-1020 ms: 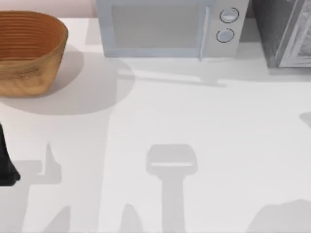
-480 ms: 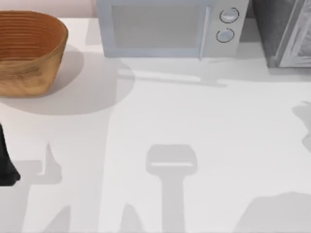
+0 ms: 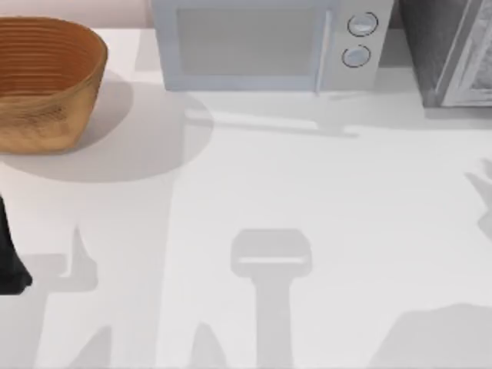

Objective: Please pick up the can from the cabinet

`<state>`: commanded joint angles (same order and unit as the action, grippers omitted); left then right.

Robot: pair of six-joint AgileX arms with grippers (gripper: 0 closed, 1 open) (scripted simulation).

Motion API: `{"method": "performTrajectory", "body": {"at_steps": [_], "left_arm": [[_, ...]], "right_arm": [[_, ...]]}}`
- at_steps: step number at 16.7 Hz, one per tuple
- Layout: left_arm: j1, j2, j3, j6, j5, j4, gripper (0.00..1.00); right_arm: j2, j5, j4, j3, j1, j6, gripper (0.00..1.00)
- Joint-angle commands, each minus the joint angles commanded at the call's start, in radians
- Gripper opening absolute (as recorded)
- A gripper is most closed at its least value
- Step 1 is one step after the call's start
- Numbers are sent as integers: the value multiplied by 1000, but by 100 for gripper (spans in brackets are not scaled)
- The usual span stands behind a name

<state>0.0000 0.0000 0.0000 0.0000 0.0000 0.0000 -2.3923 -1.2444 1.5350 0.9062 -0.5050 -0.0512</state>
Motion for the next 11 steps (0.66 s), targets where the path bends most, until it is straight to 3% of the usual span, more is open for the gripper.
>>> {"method": "performTrajectory", "body": {"at_steps": [5,11], "left_arm": [[0,0,0,0,0,0,100],[0,0,0,0,0,0,100]], "right_arm": [[0,0,0,0,0,0,98],[0,0,0,0,0,0,100]]}}
